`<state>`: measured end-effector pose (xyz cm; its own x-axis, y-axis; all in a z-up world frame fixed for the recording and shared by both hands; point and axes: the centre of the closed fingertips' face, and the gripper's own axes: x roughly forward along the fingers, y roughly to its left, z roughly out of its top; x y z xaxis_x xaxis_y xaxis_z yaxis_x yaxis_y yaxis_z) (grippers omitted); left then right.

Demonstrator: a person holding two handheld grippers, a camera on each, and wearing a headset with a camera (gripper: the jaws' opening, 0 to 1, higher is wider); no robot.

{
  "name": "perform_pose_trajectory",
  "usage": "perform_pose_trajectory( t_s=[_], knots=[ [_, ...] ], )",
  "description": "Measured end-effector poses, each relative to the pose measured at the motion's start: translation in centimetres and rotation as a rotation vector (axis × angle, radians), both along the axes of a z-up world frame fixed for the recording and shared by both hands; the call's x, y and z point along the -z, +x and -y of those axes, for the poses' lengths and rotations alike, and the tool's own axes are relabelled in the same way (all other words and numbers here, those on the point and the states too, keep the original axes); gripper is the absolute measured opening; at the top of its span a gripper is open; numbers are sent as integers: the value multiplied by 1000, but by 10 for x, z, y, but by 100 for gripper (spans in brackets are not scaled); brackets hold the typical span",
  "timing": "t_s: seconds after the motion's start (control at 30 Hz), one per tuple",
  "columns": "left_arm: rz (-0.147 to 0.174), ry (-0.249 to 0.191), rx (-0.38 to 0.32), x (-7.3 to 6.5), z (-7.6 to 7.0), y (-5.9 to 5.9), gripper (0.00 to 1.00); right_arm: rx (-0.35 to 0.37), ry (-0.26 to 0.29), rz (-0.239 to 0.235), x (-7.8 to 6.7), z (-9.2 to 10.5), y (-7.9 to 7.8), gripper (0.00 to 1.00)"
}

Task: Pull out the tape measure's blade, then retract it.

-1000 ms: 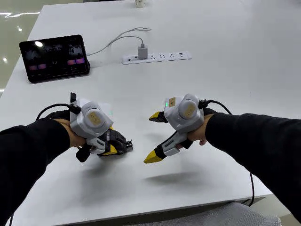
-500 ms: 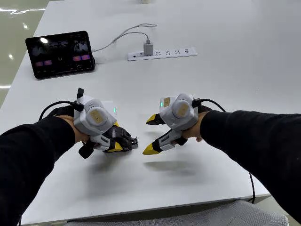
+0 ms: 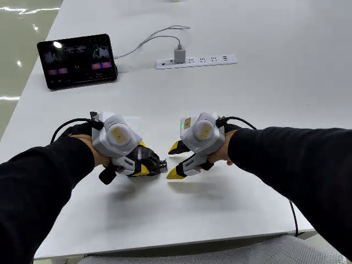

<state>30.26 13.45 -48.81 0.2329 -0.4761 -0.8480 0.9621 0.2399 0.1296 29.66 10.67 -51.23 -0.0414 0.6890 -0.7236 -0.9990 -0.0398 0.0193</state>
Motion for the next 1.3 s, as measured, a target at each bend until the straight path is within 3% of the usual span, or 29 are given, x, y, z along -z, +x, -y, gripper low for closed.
perform_pose_trajectory(
  t_s=[0.47,0.53,0.57,0.63,0.67,0.73,0.8,0.87,1.07,1.3],
  knots=[
    [-6,-13,-5,1,0,0,32,-28,-17,10,10,-10,3,17],
    [-6,-13,-6,1,0,0,32,-72,-20,20,11,-11,-2,13],
    [-5,-14,-5,1,0,0,32,-94,-35,52,13,-10,-1,12],
    [-4,-17,-5,1,1,-1,32,-74,-29,48,12,-14,-1,12],
    [-3,-17,-3,1,1,-1,32,-112,-40,88,12,-13,0,13],
    [-3,-17,-3,1,1,-1,32,-66,-51,47,13,-14,0,12],
    [-4,-18,-2,1,1,-1,32,-81,-56,56,13,-13,0,12],
    [-5,-19,-2,2,1,0,32,-46,-46,9,13,-12,0,11],
    [-2,-26,-5,2,0,1,32,-74,-49,23,13,-11,0,10],
    [-2,-33,-12,2,-1,2,32,-75,-52,3,12,-7,2,10]
  ],
)
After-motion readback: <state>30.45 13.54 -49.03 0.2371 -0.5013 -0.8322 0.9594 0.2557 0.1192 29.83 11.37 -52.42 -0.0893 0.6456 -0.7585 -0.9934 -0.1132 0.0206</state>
